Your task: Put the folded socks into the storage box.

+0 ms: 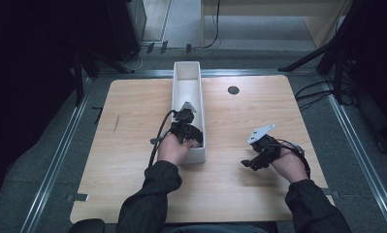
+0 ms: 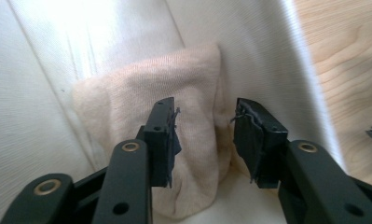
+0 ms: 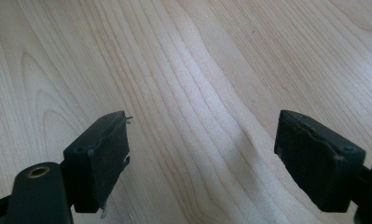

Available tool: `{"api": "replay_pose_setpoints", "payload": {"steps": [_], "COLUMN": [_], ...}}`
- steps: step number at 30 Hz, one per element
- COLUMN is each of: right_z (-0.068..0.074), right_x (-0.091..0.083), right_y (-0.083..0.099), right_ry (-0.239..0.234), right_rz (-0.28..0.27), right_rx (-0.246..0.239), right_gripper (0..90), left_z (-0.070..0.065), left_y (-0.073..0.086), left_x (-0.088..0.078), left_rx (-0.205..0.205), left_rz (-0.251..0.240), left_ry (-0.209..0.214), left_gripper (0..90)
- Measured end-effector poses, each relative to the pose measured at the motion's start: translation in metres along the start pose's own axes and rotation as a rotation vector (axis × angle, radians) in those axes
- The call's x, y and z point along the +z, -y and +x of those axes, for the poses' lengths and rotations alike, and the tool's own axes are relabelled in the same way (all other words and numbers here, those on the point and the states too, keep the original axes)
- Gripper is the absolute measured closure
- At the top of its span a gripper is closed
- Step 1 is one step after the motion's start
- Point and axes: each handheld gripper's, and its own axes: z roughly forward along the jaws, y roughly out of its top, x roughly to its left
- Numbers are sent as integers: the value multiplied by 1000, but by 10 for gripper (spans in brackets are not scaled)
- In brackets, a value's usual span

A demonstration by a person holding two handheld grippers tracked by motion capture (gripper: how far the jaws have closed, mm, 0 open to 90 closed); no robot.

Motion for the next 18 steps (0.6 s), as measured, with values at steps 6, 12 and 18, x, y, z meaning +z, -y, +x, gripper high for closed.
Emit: {"api": "replay_pose_setpoints", "payload": {"steps": [6, 12, 18], "right_z": [0, 0, 0], "right_x": [1, 1, 0], "right_y": [0, 0, 1], "right_ry": [0, 0, 4], "right_rz": [2, 4, 7], "right_rx": [-3, 7, 4], "right_gripper": [174, 174, 172], "left_z": [3, 4, -4], "left_y": [1, 2, 3], "left_x": [-11, -21, -36], "left_rx": [23, 45, 92], "left_rz": [-17, -22, -31], "left_ry": [29, 46, 63], "left_gripper": [480, 430, 395]}}
